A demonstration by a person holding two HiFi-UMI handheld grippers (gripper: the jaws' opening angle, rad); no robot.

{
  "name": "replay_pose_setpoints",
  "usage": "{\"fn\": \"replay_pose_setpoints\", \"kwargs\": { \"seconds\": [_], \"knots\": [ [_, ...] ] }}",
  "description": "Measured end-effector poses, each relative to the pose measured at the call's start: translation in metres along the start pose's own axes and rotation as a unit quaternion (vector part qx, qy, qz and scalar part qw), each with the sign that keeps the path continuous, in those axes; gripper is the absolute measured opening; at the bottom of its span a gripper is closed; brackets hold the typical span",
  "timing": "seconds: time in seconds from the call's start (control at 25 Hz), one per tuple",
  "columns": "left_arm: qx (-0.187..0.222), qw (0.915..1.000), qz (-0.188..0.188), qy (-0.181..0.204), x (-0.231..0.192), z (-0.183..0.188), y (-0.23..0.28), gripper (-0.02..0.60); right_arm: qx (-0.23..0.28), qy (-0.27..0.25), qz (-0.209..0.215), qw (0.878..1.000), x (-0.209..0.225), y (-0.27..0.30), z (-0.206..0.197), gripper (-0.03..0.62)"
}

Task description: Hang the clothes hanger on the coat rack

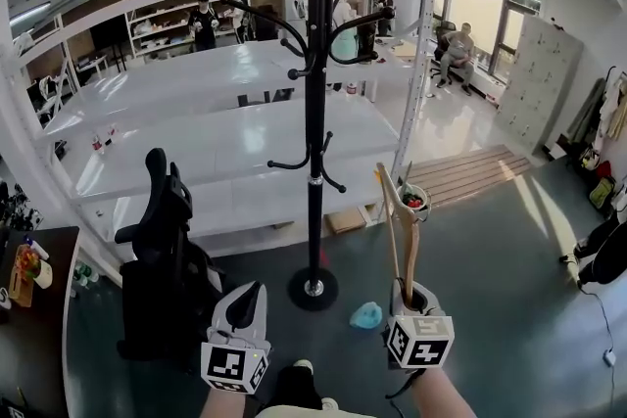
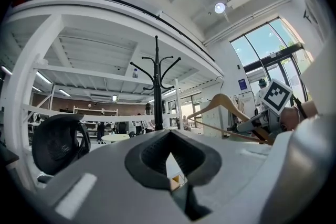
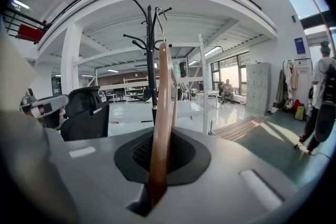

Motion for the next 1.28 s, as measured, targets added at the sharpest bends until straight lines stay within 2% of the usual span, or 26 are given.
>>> {"fn": "replay_pose_setpoints", "kwargs": {
  "seconds": [0.4,0.8,1.08,1.28],
  "knots": [
    [0.007,0.9998,-0.017,0.006,-0.046,0.007,0.082,0.000,0.005,-0.007,0.006,1.000,0.004,0.080,0.084,0.028],
    [0.010,0.9997,-0.021,0.013,-0.092,0.016,0.125,0.000,0.005,-0.024,0.039,0.999,-0.016,0.149,0.183,0.028],
    [0.001,0.9995,-0.029,0.012,-0.098,0.008,0.152,0.000,-0.019,-0.044,0.028,0.998,-0.006,0.192,0.226,0.028],
    [-0.001,0.9994,-0.032,0.012,-0.107,0.006,0.171,0.000,-0.040,-0.055,0.023,0.997,-0.007,0.225,0.237,0.028]
  ]
}}
Point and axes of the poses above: the fingertips, and each gripper's own axes: y forward along the fingers, x to its right, z out of its top, the point moved 8 cm from there along -y, backward along the fingers, and after that the axes turned 9 degrees about -x, right-handed, at the moved point
